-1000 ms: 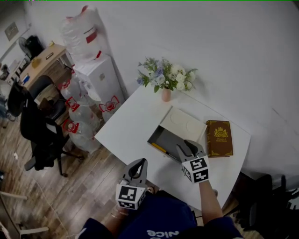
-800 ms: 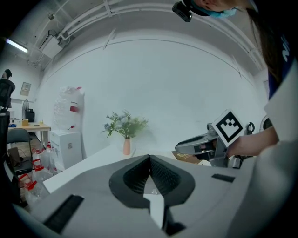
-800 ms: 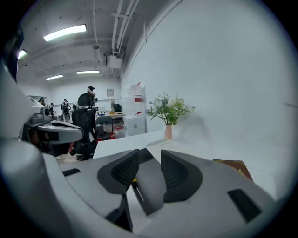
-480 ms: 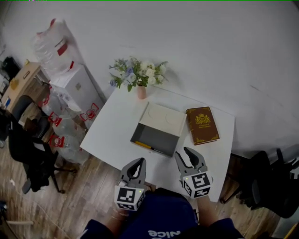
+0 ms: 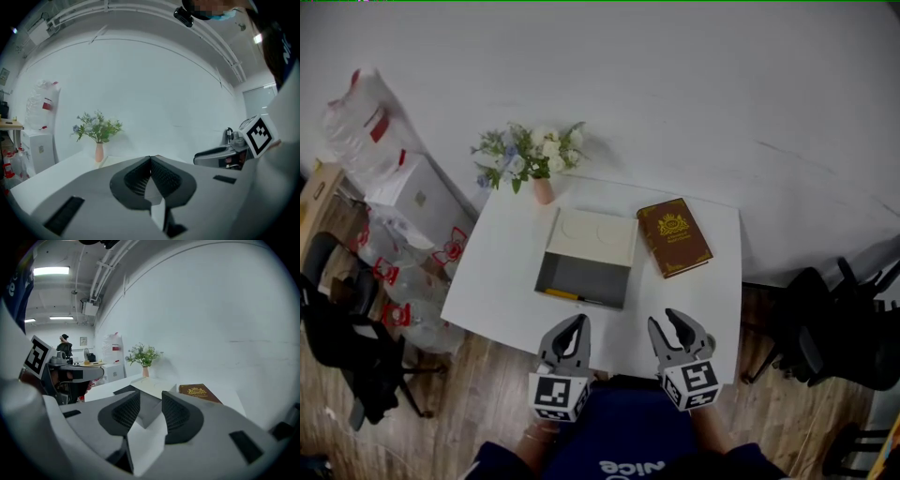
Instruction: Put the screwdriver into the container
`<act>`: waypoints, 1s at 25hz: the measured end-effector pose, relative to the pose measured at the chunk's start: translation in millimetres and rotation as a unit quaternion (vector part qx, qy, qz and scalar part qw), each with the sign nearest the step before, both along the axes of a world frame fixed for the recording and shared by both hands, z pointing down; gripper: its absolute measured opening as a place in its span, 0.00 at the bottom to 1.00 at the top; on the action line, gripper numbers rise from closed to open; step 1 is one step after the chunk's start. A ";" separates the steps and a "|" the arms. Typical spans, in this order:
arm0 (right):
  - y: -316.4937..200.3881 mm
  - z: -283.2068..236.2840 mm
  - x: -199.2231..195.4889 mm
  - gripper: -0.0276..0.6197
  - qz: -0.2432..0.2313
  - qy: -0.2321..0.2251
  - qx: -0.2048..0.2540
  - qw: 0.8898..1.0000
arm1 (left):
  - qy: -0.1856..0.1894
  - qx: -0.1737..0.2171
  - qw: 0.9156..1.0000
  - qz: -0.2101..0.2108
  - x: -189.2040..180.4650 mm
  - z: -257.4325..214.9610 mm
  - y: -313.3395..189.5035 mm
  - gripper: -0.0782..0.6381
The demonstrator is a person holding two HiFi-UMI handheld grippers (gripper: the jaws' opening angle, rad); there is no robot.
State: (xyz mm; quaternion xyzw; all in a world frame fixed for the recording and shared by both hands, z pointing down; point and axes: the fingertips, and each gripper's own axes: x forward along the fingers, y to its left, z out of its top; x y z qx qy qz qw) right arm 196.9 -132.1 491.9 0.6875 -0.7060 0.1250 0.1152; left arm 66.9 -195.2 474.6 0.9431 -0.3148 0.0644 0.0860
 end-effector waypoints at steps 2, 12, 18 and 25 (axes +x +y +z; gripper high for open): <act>2.3 -0.2 1.3 0.29 0.006 0.004 0.000 1.000 | 0.002 0.002 1.000 0.004 1.3 -0.8 -0.3 0.13; 8.8 -7.7 -0.3 0.08 0.025 0.016 0.013 0.999 | 0.002 -0.002 1.000 0.008 -4.6 1.8 3.2 0.13; 9.6 -10.6 -5.5 0.08 0.028 0.023 0.025 0.999 | 0.000 -0.002 1.000 0.006 -11.5 5.5 5.3 0.13; 8.6 -11.2 -11.4 0.08 0.028 0.031 0.025 0.999 | -0.005 -0.013 1.000 0.005 -20.1 8.1 4.1 0.13</act>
